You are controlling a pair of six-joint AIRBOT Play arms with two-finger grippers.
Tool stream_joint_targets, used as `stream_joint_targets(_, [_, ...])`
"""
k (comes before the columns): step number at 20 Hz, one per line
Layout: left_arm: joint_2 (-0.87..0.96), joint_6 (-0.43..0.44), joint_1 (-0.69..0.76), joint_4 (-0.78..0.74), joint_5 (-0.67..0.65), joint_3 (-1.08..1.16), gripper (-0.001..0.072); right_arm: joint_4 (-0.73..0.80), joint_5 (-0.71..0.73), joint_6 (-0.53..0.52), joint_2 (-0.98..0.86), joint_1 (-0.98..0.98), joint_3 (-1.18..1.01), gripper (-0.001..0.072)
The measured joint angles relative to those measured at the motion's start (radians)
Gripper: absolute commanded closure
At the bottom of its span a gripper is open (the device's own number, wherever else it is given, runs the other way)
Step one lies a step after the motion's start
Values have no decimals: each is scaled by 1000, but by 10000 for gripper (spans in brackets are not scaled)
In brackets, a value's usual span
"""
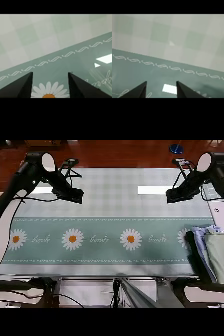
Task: Fold the shirts.
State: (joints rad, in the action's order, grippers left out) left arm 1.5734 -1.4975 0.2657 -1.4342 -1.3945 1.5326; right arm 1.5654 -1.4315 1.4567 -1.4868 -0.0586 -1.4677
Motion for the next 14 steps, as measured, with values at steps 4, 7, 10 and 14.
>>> stream_joint_targets(4, [6,-7,1,-9,19,0,192,6,-4,9,-3,-6,0,272])
stream_joint_targets(7, [8,-10,1,-12,26,0,191,9,-2,11,-5,-8,0,272])
stream_joint_targets(10, [8,-11,1,-13,30,0,191,10,-1,13,-5,-8,0,272])
stream_joint_targets(14, [9,-11,1,-13,33,0,192,13,-1,13,-5,-8,0,272])
